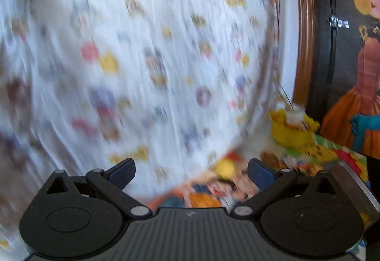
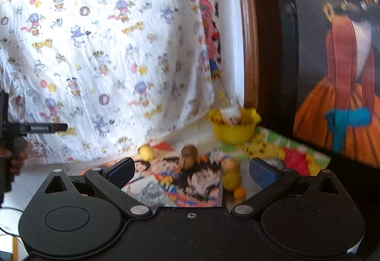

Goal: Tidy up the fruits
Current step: 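Move both open tools away from the tray toward the remaining fruits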

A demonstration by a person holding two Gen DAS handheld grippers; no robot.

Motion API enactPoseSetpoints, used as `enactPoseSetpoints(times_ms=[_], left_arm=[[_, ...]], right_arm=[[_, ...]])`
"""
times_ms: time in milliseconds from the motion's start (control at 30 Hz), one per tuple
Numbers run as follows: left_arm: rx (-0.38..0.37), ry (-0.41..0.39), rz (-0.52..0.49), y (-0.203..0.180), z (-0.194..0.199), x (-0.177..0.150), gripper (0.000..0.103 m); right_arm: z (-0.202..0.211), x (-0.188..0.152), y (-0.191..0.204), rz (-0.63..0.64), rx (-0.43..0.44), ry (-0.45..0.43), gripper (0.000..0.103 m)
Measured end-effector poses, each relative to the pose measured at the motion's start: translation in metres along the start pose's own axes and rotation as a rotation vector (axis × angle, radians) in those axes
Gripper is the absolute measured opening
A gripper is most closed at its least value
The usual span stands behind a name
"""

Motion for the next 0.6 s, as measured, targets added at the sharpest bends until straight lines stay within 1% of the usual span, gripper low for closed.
enactPoseSetpoints(times_ms=[67,133,200,267,333,367,433,500,600], left_arm=[[0.016,-0.043,-0.010,0.003,0.004,0.019,0.103],[0.020,-0.069,-0.020,0.002,0.004,0.033,0.103],[0.013,-0.081,-0.032,-0.002,0.001,0.045,0.103],[0.004,-0.086,-0.051,-0.008,-0.006,0.055,0.103],[-0.013,-0.097,-0.083,-0.017,-0.014,0.061,0.103],[-0.024,-0.101,-0.100,-0.022,-0.019,0.063,0.103],[-0.059,-0.117,-0.141,-0.031,-0.029,0.063,0.103],[-0.080,-0.109,-0.176,-0.040,-0.041,0.059,0.103],[-0.110,-0.099,-0.219,-0.052,-0.057,0.049,0.103]], right_arm=[[-0.007,0.018,0.005,0.031,0.008,-0.015,0.103],[-0.016,0.033,0.012,0.046,0.041,-0.030,0.103],[-0.029,0.047,0.017,0.062,0.069,-0.037,0.103],[-0.044,0.061,0.024,0.092,0.073,-0.049,0.103],[-0.061,0.078,0.030,0.115,0.100,-0.066,0.103],[-0.070,0.085,0.030,0.117,0.113,-0.070,0.103],[-0.089,0.101,0.027,0.102,0.109,-0.071,0.103],[-0.108,0.114,0.023,0.086,0.107,-0.056,0.103],[-0.138,0.129,0.019,0.057,0.131,-0.015,0.103]])
Point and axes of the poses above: each gripper's, at about its wrist camera, not at the fingertips, and z roughly against the way its jaws point, y to its left, x to its top, the point moved 8 cm from there along -z, roughly the way its jaws point
